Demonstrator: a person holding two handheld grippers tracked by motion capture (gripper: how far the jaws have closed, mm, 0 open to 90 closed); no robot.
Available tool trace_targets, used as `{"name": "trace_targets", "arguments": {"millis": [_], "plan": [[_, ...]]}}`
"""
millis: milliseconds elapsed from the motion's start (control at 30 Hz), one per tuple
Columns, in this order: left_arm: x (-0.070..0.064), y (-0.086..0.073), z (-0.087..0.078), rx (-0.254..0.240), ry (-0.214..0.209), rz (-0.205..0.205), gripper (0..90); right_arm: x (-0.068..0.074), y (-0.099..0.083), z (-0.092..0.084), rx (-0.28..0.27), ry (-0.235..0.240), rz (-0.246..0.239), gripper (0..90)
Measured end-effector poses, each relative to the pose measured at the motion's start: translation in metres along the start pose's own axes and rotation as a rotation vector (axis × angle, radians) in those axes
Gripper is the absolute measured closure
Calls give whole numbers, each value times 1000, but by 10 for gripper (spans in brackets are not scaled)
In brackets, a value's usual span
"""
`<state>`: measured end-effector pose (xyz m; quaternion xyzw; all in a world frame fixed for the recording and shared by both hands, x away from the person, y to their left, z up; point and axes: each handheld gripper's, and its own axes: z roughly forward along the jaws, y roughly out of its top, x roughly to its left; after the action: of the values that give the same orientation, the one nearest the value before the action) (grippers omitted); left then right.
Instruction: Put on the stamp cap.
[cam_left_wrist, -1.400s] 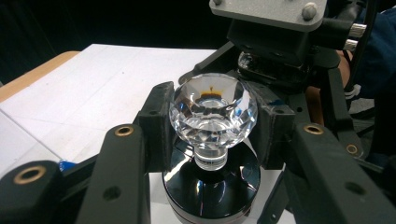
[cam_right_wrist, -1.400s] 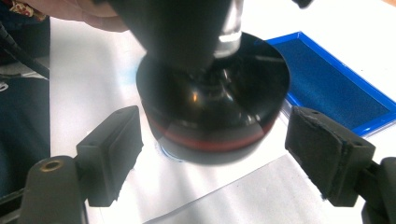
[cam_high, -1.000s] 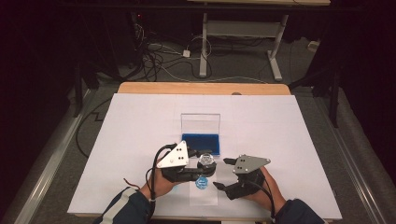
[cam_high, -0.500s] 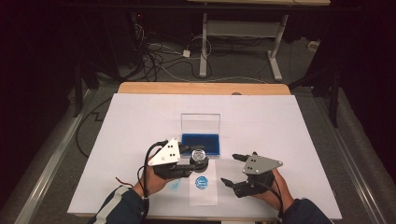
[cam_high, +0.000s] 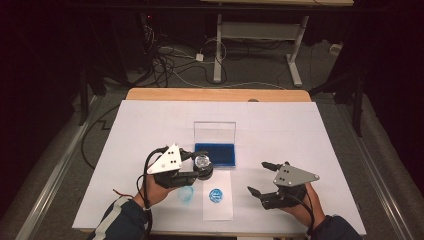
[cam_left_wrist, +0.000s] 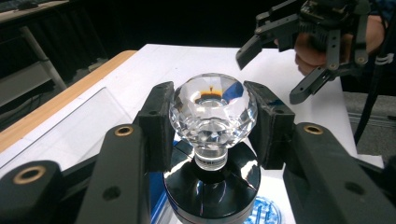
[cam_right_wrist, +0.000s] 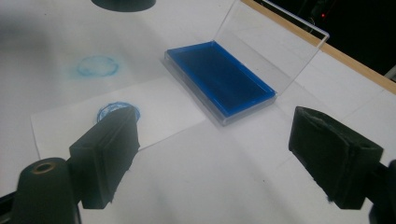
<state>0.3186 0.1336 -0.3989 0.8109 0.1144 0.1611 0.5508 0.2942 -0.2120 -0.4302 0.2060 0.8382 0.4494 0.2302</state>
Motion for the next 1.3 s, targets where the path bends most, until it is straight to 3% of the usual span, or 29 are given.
{"name": "trace_targets", "arguments": {"millis": [400, 1300], "plan": [[10, -3, -11, 2, 26, -13, 543, -2, -4, -6, -1, -29, -2, 160], [21, -7, -16, 13, 58, -23, 543, -1, -5, -2, 8, -15, -9, 165]]}}
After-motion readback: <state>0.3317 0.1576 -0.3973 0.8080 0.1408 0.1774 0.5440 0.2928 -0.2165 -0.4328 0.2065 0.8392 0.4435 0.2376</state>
